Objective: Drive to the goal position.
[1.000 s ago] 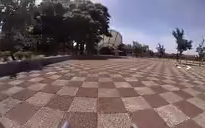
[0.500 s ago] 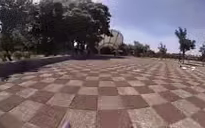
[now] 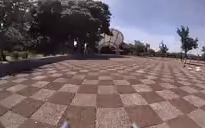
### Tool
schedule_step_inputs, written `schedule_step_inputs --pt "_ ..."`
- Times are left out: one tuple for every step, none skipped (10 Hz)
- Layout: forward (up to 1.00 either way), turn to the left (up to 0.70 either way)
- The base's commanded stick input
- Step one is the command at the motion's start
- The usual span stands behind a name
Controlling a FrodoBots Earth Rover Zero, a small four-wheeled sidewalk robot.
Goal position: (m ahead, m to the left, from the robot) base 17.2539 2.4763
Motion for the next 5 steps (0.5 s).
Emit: schedule_step_inputs --pt "0.7 0.0" --pt "0.7 0.0" --pt "0.7 0.0" --pt "0.7 0.0" --pt "0.7 0.0"
